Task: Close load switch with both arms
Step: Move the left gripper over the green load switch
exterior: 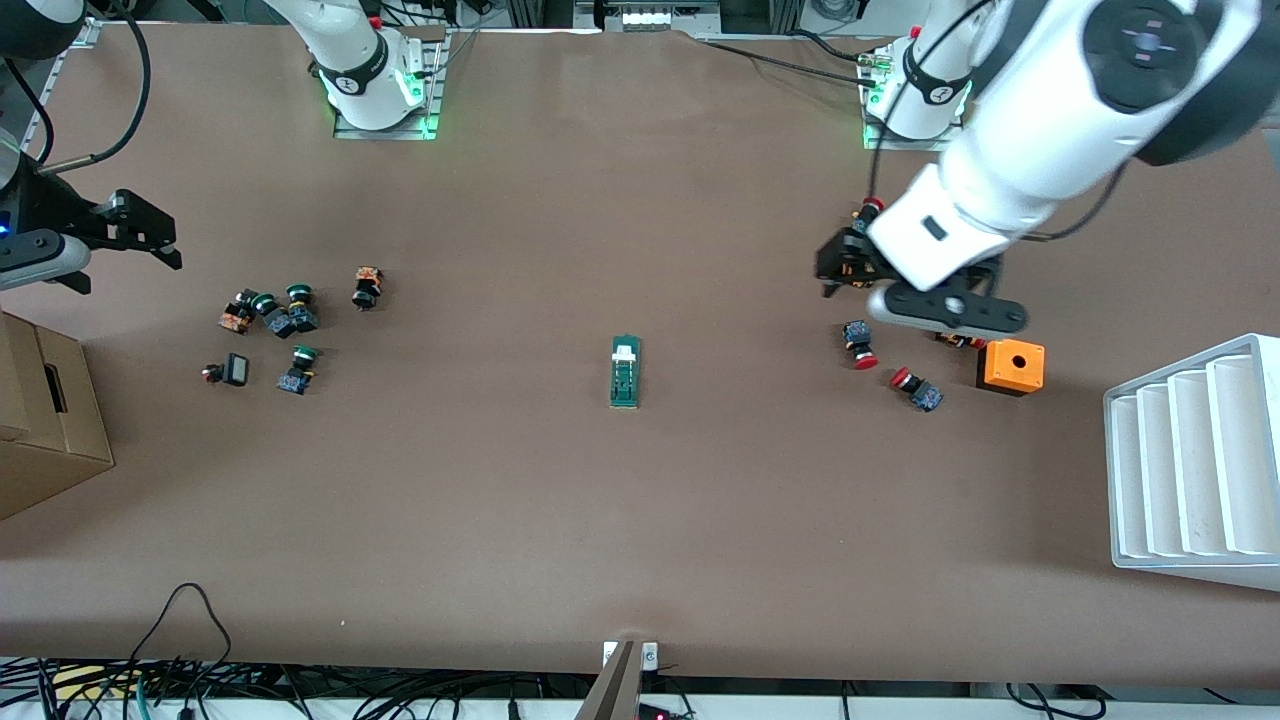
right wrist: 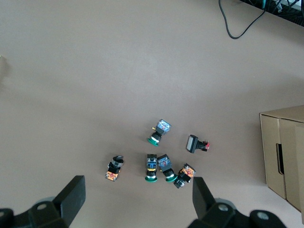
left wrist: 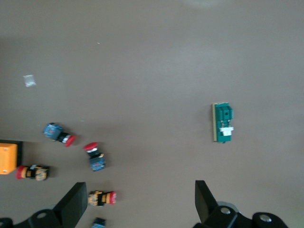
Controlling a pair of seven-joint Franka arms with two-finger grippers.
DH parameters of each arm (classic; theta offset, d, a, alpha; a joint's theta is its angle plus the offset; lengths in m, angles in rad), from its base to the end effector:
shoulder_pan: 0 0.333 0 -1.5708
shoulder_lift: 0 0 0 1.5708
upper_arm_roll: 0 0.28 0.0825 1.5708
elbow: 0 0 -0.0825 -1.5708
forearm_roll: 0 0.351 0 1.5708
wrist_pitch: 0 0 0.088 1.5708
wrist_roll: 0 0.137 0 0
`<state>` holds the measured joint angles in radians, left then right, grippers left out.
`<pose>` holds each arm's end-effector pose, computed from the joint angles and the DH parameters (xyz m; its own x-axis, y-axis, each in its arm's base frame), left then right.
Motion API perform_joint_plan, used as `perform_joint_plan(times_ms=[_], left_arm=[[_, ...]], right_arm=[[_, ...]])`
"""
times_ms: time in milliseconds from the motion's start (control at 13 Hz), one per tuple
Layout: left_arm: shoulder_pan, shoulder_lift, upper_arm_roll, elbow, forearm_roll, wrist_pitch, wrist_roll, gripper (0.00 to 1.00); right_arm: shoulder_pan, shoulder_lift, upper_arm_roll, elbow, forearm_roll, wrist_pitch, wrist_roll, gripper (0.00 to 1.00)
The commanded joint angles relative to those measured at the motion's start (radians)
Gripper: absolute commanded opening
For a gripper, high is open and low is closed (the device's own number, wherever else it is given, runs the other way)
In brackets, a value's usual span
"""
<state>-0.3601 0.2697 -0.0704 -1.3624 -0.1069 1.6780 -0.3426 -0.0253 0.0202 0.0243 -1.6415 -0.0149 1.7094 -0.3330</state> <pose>0.5450 -0.2598 0.5102 0.9971 -0.0758 0.0010 -0.0753 -0.9882 0.1332 0.5396 -0.0025 0.5289 0.9439 0.3278 0.0404 0.3268 -0.9446 0.0291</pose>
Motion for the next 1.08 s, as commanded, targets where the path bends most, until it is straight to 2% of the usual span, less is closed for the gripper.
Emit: perform_joint_plan(times_ms=[0, 154, 385, 615, 1000], left_arm=[[-0.068, 0.0, 0.011, -0.043, 0.0, 0.075, -0.079, 1.0], [-0.112, 0.002, 0.011, -0.084, 0.001, 0.152, -0.14, 1.0], [-0.187, 0.003, 0.011, -0.138, 0.076, 0.235, -0.231, 1.0], [-0.24, 0.005, 0.011, -0.216, 0.101, 0.366, -0.291, 1.0], [-0.345, 0.04, 0.009, -0.337, 0.285, 0.558, -0.504, 1.0]], right_arm=[[-0.001, 0.007, 0.003, 0.02, -0.013, -0.016, 0.011, 1.0], [-0.001, 0.007, 0.003, 0.022, -0.013, -0.016, 0.011, 1.0], [-0.001, 0.007, 0.003, 0.022, -0.013, -0.017, 0.009, 1.0], [-0.002, 0.007, 0.003, 0.02, -0.013, -0.017, 0.009, 1.0], [-0.002, 0.007, 0.003, 0.02, -0.013, -0.016, 0.009, 1.0]])
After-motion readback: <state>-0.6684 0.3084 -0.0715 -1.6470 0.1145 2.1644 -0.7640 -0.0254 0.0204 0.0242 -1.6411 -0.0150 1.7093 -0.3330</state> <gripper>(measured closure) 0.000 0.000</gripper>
